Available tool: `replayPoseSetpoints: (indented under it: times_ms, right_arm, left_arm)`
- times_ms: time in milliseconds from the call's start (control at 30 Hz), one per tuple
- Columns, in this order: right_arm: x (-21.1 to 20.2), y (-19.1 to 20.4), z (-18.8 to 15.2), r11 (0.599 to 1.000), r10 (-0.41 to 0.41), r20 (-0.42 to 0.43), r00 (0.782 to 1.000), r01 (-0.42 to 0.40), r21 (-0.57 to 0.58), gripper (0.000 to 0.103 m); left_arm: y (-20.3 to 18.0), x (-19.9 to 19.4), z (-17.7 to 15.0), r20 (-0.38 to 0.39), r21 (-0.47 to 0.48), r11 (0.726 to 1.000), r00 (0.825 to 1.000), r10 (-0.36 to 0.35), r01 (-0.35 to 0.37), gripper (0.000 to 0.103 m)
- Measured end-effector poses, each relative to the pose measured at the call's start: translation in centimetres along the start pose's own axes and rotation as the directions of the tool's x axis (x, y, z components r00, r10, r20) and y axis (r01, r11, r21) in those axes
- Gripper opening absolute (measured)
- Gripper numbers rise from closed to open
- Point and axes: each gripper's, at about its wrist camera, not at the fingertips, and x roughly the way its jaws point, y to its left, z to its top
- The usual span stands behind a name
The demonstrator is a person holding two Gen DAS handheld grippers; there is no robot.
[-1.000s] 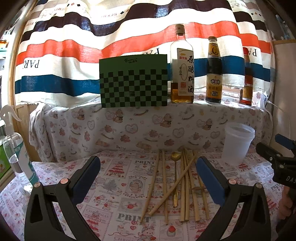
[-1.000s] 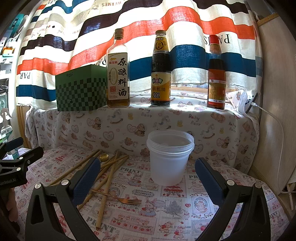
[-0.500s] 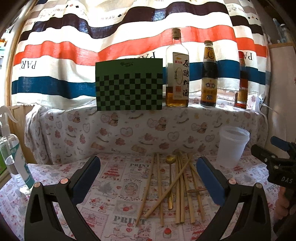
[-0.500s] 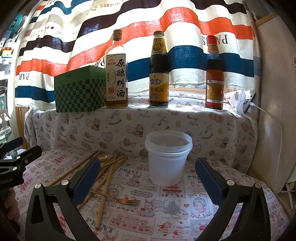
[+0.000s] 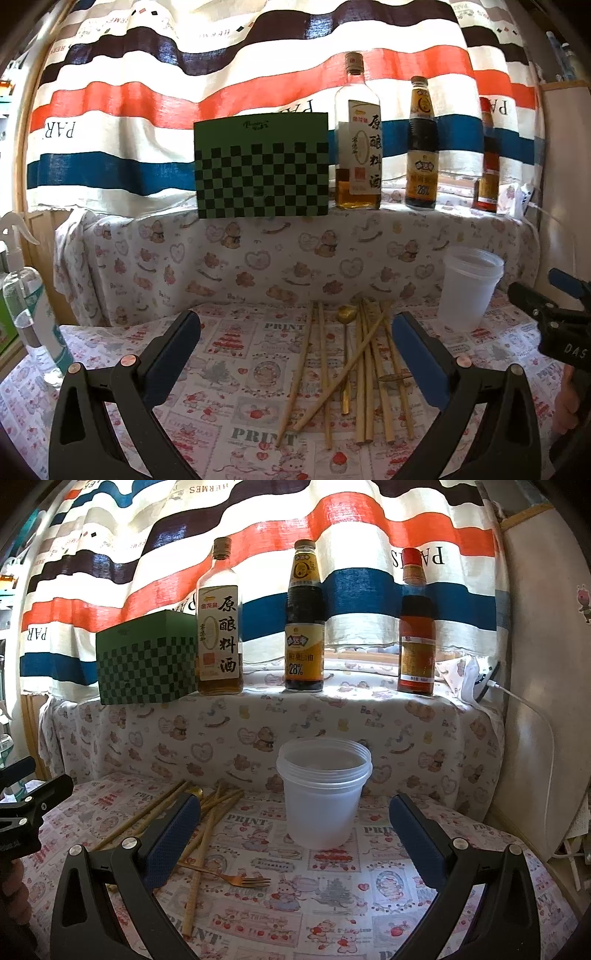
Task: Organize utensils
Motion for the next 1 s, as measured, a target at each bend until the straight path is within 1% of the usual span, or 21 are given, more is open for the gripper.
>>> replayPoseSetpoints:
  times_ms: [33,200,367,433,500,567,633,700,733,767,800,833,867,900,933,1000]
  right_arm:
    - [0.0,0.1,0.0,1.0,0.0,0.0,1.0,0.0,-0.001,0.103]
    - [-0.3,0.0,-0.1,1.0,-0.024,0.004,1.0,0.024,0.0,0.103]
    - [-0.6,0.0,-0.1,1.0,-0.024,0.003,1.0,0.024,-0.003,0.103]
    - [-0.6,0.0,-0.1,0.999,-0.039,0.005,0.999,0.039,0.003,0.103]
    - [-0.6,-0.2,-0.1,0.997,-0.075,0.007,0.997,0.074,0.015,0.103]
    - [-0.8,-0.4,-0.2,0.995,-0.097,0.009,0.995,0.097,0.029,0.103]
    - [-1.0,-0.6,-0.2,0.994,-0.101,0.019,0.995,0.1,0.039,0.103]
    - [-1.0,-0.2,-0.1,0.996,-0.084,0.015,0.996,0.084,0.009,0.102]
    - [-1.1,0.0,0.0,0.997,-0.071,0.006,0.997,0.071,-0.005,0.096]
    - [-1.0,0.2,-0.1,0.998,-0.054,-0.01,0.998,0.054,-0.016,0.087]
    - [-1.1,0.3,-0.1,0.999,-0.044,-0.023,0.999,0.043,-0.018,0.084]
    - [-1.0,0.4,-0.2,1.0,-0.026,-0.043,0.999,0.025,-0.015,0.08]
    - [-0.9,0.4,-0.2,1.0,0.003,-0.066,0.998,-0.004,-0.011,0.075]
    - [-0.7,0.5,-0.2,1.0,0.028,-0.089,0.996,-0.028,-0.007,0.071]
    - [-0.6,0.5,-0.2,0.999,0.036,-0.103,0.994,-0.037,-0.003,0.065]
    - [-0.5,0.3,-0.2,0.998,0.067,-0.132,0.989,-0.065,0.017,0.062]
  left_arm:
    - [0.1,0.0,0.0,-0.002,-0.002,1.0,1.0,0.008,-0.008,0.103]
    - [0.5,0.1,0.0,-0.004,-0.021,1.0,1.0,-0.018,0.018,0.103]
    - [-0.2,0.2,0.0,-0.004,0.012,0.999,0.999,-0.046,0.046,0.103]
    - [-0.6,0.1,0.0,-0.008,0.036,0.998,0.999,-0.045,0.045,0.103]
    - [-0.6,0.3,0.0,-0.031,0.054,0.997,0.998,-0.047,0.049,0.103]
    - [-0.1,0.6,0.0,-0.058,0.033,0.996,0.995,-0.076,0.078,0.103]
    - [0.3,0.6,0.3,-0.062,0.018,0.998,0.997,-0.056,0.057,0.103]
    - [0.9,0.5,0.5,-0.056,-0.002,1.0,0.998,-0.029,0.029,0.102]
    - [1.2,0.5,0.6,-0.059,-0.02,1.0,0.998,-0.024,0.023,0.099]
    - [1.7,0.6,0.6,-0.064,-0.04,0.999,0.998,-0.023,0.021,0.096]
    - [2.0,0.6,0.7,-0.07,-0.056,0.998,0.997,-0.023,0.019,0.093]
    - [2.3,0.7,0.7,-0.076,-0.068,0.998,0.997,-0.019,0.014,0.089]
    - [2.4,0.8,0.7,-0.08,-0.07,0.998,0.997,-0.015,0.009,0.085]
    - [2.4,0.9,0.7,-0.084,-0.066,0.998,0.996,-0.01,0.004,0.084]
    - [2.4,0.9,0.6,-0.089,-0.061,0.998,0.996,-0.007,0.001,0.083]
    - [2.2,1.0,0.6,-0.097,-0.051,0.999,0.995,-0.004,-0.001,0.083]
